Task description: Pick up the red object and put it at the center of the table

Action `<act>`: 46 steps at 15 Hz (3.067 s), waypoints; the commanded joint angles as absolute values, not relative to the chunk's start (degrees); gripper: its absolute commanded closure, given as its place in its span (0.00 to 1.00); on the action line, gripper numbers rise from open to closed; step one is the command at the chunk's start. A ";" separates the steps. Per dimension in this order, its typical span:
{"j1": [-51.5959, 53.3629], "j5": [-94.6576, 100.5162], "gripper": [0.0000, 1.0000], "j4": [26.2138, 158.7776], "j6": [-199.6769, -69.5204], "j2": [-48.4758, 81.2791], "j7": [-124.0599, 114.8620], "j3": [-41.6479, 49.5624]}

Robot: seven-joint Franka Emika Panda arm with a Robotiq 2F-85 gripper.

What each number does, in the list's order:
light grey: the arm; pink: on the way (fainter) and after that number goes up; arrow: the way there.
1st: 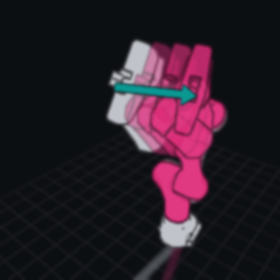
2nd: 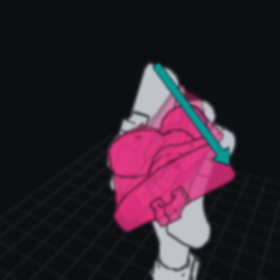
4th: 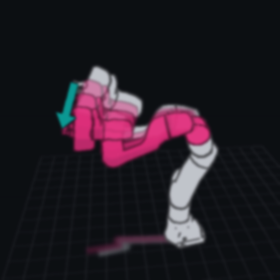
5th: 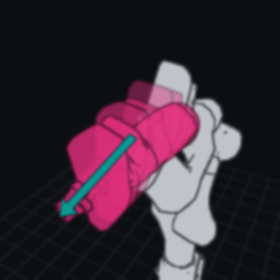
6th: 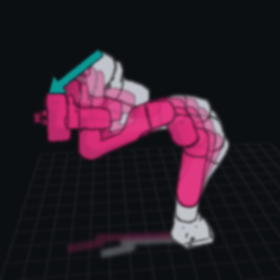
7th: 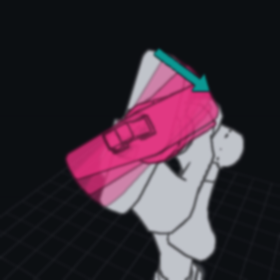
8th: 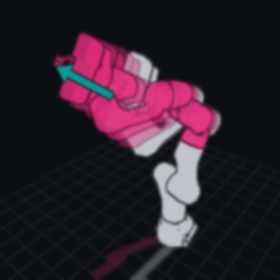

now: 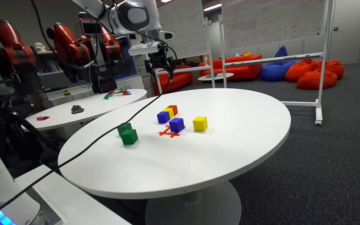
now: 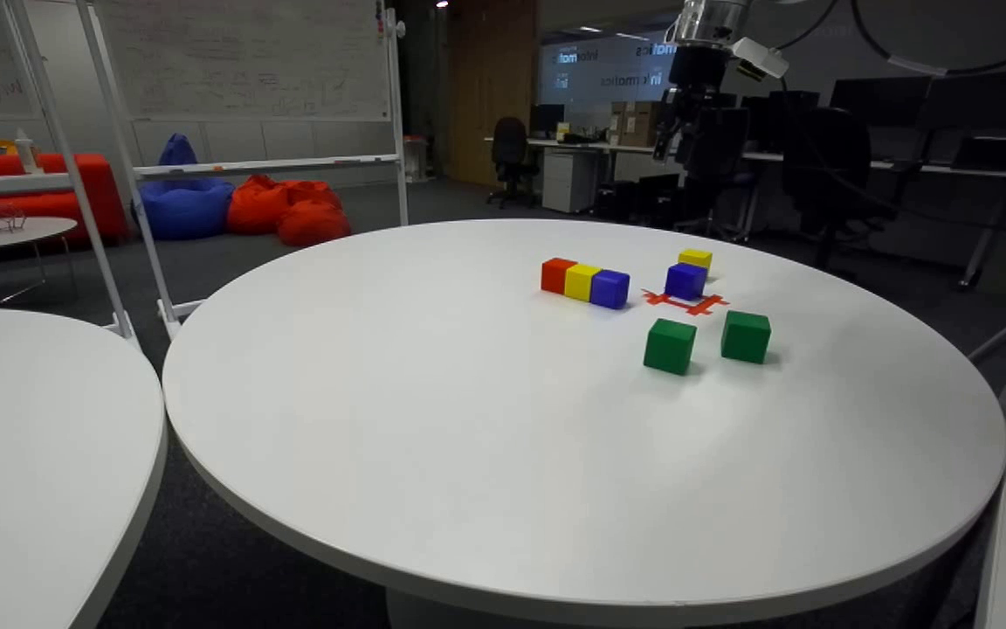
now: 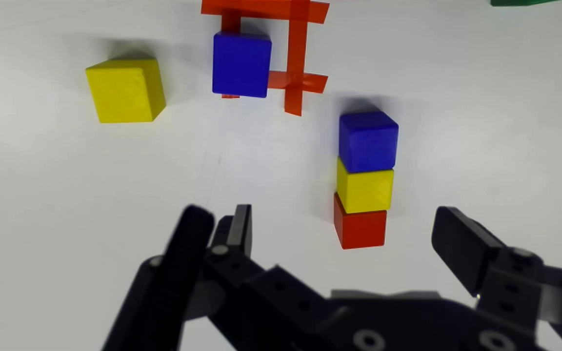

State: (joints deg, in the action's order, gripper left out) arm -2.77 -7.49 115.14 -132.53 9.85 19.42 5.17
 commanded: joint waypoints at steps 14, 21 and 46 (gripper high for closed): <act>-6.76 -7.23 0.00 105.02 -129.07 23.13 18.50 3.70; -7.24 -6.66 0.00 105.16 -130.00 24.25 18.03 3.21; 3.21 11.75 0.00 100.57 -125.90 32.07 13.24 0.41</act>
